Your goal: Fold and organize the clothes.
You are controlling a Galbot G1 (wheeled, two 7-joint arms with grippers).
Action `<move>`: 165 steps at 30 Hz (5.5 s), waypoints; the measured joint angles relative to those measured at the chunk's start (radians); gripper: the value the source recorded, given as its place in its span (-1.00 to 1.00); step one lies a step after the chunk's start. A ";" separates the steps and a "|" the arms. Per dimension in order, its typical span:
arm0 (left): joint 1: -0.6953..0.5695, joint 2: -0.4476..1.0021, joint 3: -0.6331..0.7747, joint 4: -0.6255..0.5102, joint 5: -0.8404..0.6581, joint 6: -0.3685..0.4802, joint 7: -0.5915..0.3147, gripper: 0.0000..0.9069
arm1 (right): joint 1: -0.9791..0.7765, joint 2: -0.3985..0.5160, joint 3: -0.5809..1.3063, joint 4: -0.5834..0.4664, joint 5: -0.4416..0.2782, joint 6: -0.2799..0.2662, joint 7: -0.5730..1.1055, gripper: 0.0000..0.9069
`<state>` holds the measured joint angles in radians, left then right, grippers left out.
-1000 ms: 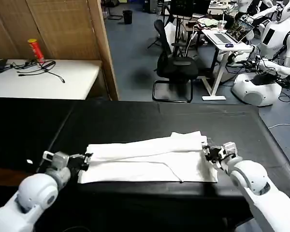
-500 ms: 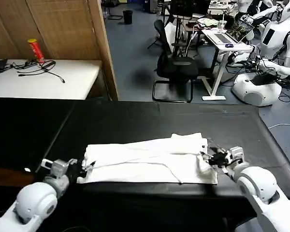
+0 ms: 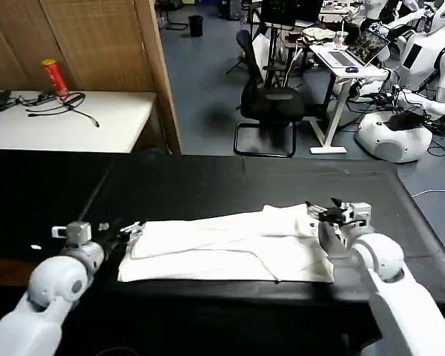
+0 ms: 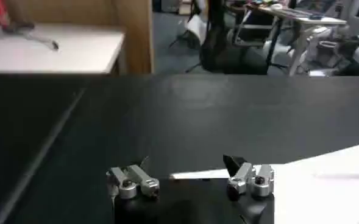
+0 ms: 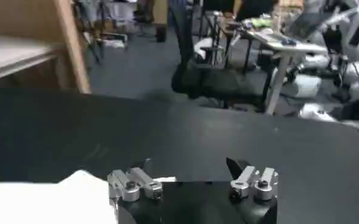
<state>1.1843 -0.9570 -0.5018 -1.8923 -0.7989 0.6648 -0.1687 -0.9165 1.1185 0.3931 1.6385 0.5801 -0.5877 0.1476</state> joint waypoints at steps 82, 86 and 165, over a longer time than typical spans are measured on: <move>0.047 -0.190 0.003 0.109 0.257 -0.231 0.094 -0.05 | -0.288 0.027 0.142 0.344 -0.084 0.051 -0.043 0.94; 0.049 -0.197 0.014 0.114 0.299 -0.234 0.103 -0.66 | -0.288 0.030 0.143 0.344 -0.086 0.052 -0.044 0.94; -0.010 -0.349 0.291 -0.103 0.166 -0.169 0.008 0.94 | -0.439 0.135 0.182 0.419 -0.216 0.097 -0.118 0.94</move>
<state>1.1739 -1.3065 -0.2109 -1.9950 -0.6333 0.4960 -0.1606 -1.3557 1.2536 0.5754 2.0574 0.3639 -0.4902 0.0292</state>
